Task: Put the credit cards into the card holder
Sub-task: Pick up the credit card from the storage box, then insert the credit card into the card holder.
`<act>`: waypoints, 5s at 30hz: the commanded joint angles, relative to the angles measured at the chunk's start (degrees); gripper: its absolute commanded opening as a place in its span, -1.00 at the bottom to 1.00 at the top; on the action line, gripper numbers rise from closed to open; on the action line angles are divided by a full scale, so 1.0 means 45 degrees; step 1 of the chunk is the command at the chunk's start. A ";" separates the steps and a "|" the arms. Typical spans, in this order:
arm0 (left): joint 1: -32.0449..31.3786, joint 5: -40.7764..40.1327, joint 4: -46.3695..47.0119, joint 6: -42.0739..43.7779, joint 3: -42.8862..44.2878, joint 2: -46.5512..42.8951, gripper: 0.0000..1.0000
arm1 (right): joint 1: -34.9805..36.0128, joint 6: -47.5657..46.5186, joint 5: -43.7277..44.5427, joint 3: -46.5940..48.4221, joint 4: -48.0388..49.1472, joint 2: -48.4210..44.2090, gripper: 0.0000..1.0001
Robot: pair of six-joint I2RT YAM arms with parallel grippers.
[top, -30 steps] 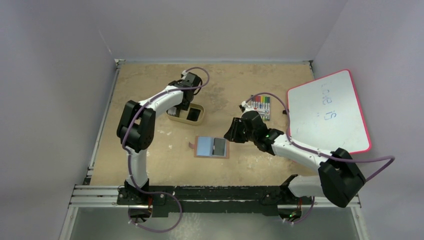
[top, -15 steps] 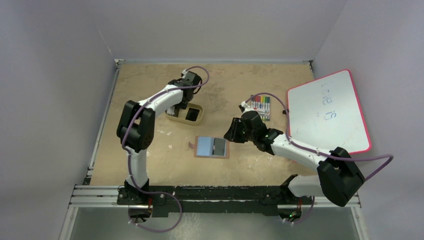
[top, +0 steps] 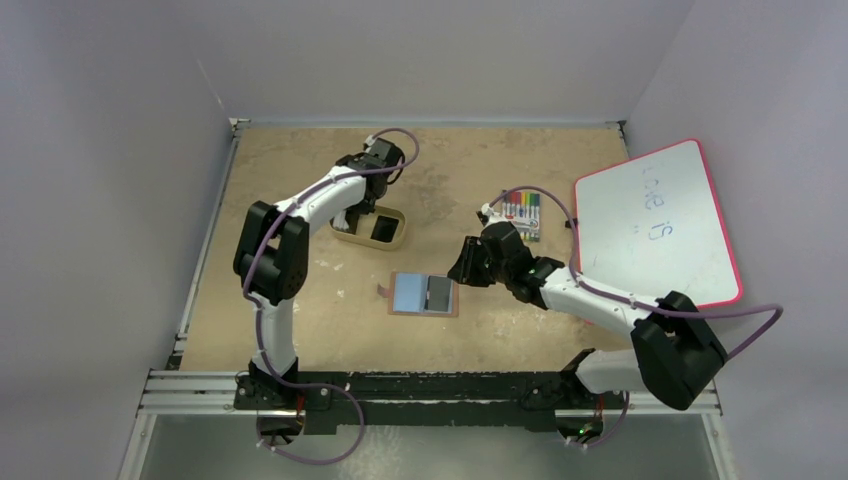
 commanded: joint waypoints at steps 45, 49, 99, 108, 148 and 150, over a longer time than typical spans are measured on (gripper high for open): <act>-0.0130 1.4808 1.2668 -1.0006 -1.0496 -1.0652 -1.00 | -0.1359 0.2322 -0.3710 0.0488 0.6474 -0.2116 0.00; -0.0151 1.5029 1.3594 -1.0821 -1.1001 -1.0991 -1.00 | -0.1442 0.2379 -0.3429 0.0475 0.6113 -0.2156 0.02; -0.0405 0.8874 0.8242 -0.7110 -1.3266 -0.9633 0.04 | -0.1410 0.2420 -0.3010 -0.1873 0.7730 0.1713 -1.00; -0.0529 0.9021 0.8825 -0.7080 -1.3439 -0.9238 -0.47 | -0.0482 0.2430 -0.1181 -0.0492 0.5170 0.2561 -1.00; -0.0903 0.8689 0.9402 -0.7556 -1.4044 -0.9001 -1.00 | -0.0098 0.2735 -0.0905 -0.1740 0.6268 0.1453 -1.00; -0.0936 0.8698 0.9372 -0.7555 -1.3980 -0.8995 -1.00 | -0.0098 0.2676 -0.0711 -0.1754 0.6098 0.1197 -1.00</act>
